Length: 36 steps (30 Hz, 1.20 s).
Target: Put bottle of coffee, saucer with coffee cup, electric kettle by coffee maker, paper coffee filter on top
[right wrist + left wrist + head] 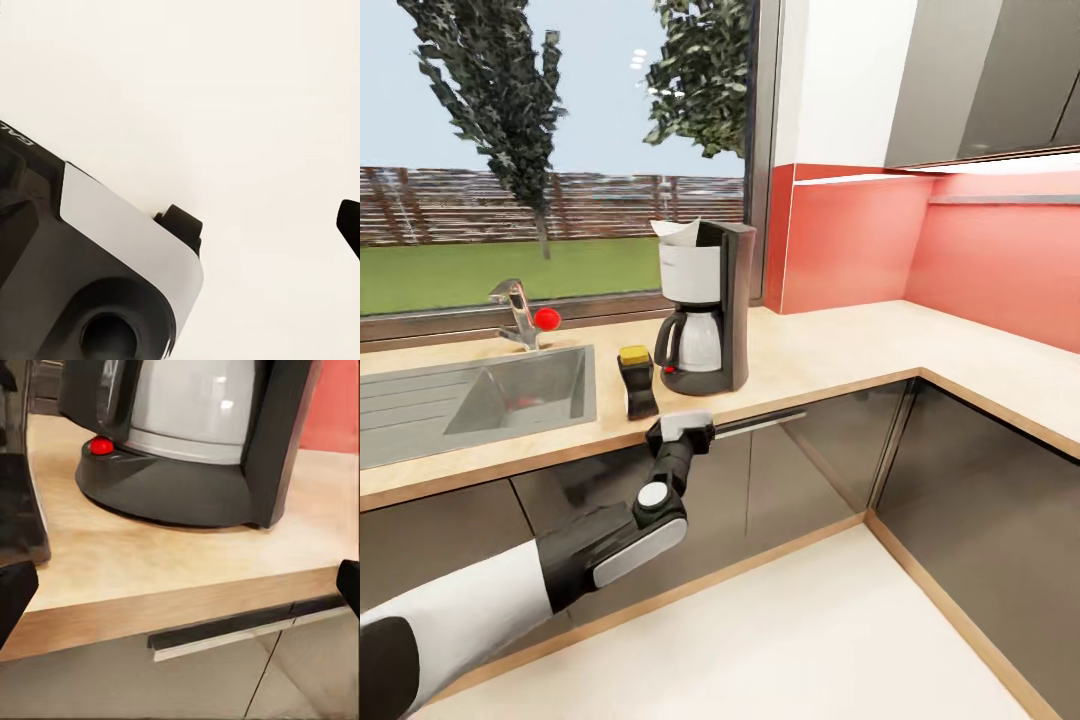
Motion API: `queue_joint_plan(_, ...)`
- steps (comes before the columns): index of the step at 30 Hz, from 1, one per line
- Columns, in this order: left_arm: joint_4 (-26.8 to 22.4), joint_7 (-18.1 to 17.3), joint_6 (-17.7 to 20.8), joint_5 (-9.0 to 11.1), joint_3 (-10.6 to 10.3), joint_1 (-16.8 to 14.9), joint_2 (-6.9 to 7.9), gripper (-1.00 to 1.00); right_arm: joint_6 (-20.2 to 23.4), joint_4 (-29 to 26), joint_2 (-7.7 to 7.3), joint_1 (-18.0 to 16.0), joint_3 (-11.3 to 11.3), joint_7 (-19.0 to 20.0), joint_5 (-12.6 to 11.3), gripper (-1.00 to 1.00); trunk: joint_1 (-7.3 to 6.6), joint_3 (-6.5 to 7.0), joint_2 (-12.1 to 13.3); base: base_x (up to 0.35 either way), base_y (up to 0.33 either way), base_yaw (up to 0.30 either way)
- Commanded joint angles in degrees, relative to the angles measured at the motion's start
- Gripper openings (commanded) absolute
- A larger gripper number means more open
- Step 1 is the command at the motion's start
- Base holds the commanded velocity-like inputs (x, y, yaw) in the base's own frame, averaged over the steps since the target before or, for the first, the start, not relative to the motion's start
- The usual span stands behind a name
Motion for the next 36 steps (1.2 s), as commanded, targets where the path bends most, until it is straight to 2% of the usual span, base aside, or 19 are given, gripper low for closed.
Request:
queue_joint_plan(1,-0.08,0.16,-0.6,0.6,-0.37,-0.11,-0.48,1.0,-0.18,-0.01,0.0,-0.02,-0.19,0.22,0.32,1.0,0.0,-0.06,-0.03,-0.001,0.0,0.0)
queue_joint_plan(3,-0.29,0.14,-0.6,0.6,-0.82,-0.11,-1.92,1.0,-0.18,-0.01,0.0,-0.02,-0.17,0.21,0.32,1.0,0.0,-0.06,-0.03,-0.001,0.0,0.0)
queue_joint_plan(4,-1.16,-0.21,-0.66,0.6,-3.39,-0.04,-3.71,1.0,-0.21,-0.01,0.0,-0.02,-0.16,0.21,0.32,1.0,0.0,-0.06,-0.03,0.0,0.0,0.0)
queue_joint_plan(8,-2.5,-3.97,-0.73,0.63,-6.73,0.32,-4.33,1.0,-0.23,-0.01,0.0,-0.02,-0.16,0.21,0.32,1.0,0.0,-0.06,-0.03,0.0,0.0,0.0)
queue_joint_plan(9,-3.03,-8.31,-0.73,0.65,-7.91,0.48,-4.38,1.0,-0.24,-0.01,0.0,-0.02,-0.16,0.21,0.32,1.0,0.0,-0.06,-0.03,0.0,0.0,0.0)
queue_joint_plan(13,-3.35,-19.1,-0.67,0.67,-9.14,1.1,-3.79,1.0,-0.24,-0.01,0.0,-0.02,-0.16,0.17,0.32,1.0,0.0,-0.06,-0.03,0.0,0.0,0.0)
queue_joint_plan(14,-3.21,-26.15,-0.58,0.68,-9.43,1.39,-2.92,1.0,-0.24,-0.01,0.0,-0.02,-0.16,0.15,0.32,1.0,0.0,-0.06,-0.03,0.0,0.0,0.0)
queue_joint_plan(15,-1.4,-40.72,-0.39,0.72,-9.74,1.7,-0.93,1.0,-0.25,-0.01,-0.01,-0.02,-0.16,0.13,0.32,1.0,0.0,-0.06,-0.03,0.0,0.0,0.0)
queue_joint_plan(18,1.63,-51.93,-0.28,1.63,-9.78,1.8,0.6,1.0,-0.25,-0.01,-0.01,-0.02,-0.16,0.12,0.32,1.0,0.0,-0.06,-0.03,0.0,0.0,0.0)
queue_joint_plan(19,4.19,-59.6,-0.23,3.36,-9.8,1.84,1.79,1.0,-0.25,-0.01,-0.01,-0.02,-0.16,0.12,0.32,1.0,0.0,-0.06,-0.03,0.0,0.0,0.0)
queue_joint_plan(24,13.73,-78.66,-0.18,8.67,-9.86,1.89,4.23,1.0,-0.25,-0.01,0.0,-0.02,-0.16,0.13,0.32,1.0,0.0,-0.06,-0.03,0.0,0.0,0.0)
queue_joint_plan(25,21.14,-88.4,-0.17,10.44,-9.89,1.93,4.9,1.0,-0.25,-0.01,0.0,-0.02,-0.16,0.13,0.32,1.0,0.0,-0.06,-0.03,0.0,0.0,0.0)
queue_joint_plan(26,26.12,-94.16,-0.2,11.13,-9.87,2.34,5.15,1.0,-0.25,-0.01,-0.02,-0.02,-0.18,0.12,0.32,1.0,0.0,-0.06,-0.03,0.0,0.0,0.0)
queue_joint_plan(28,33.67,-101.91,-0.24,11.74,-9.78,4.02,5.37,1.0,-0.29,-0.01,-0.04,-0.02,-0.23,0.12,0.31,1.0,0.0,-0.06,-0.03,0.0,0.0,0.0)
queue_joint_plan(29,40.57,-108.68,-0.36,12.05,-9.62,5.78,5.48,1.0,-0.31,-0.03,-0.07,-0.02,-0.28,0.12,0.27,1.0,0.0,-0.06,-0.03,0.0,0.0,0.0)
queue_joint_plan(31,47.45,-115.26,-0.48,12.24,-8.37,8.47,5.52,1.0,-0.37,-0.04,-0.08,-0.02,-0.28,0.14,0.25,1.0,0.0,-0.06,-0.03,0.0,0.0,0.0)
queue_joint_plan(32,48.67,-116.3,-0.52,12.27,-7.75,9.23,5.54,1.0,-0.38,-0.05,-0.08,-0.02,-0.25,0.15,0.26,1.0,0.0,-0.06,-0.03,0.0,0.0,0.0)
queue_joint_plan(34,52.62,-119.2,-0.83,12.34,-4.07,13.23,5.58,1.0,-0.41,-0.12,-0.15,-0.02,-0.29,0.32,0.18,1.0,0.0,-0.06,-0.03,0.0,0.0,0.0)
queue_joint_plan(36,53.24,-119.48,-0.99,12.35,-3.57,14.02,5.58,1.0,-0.41,-0.13,-0.18,-0.02,-0.32,0.35,0.15,1.0,0.0,-0.06,-0.03,0.0,0.0,0.0)
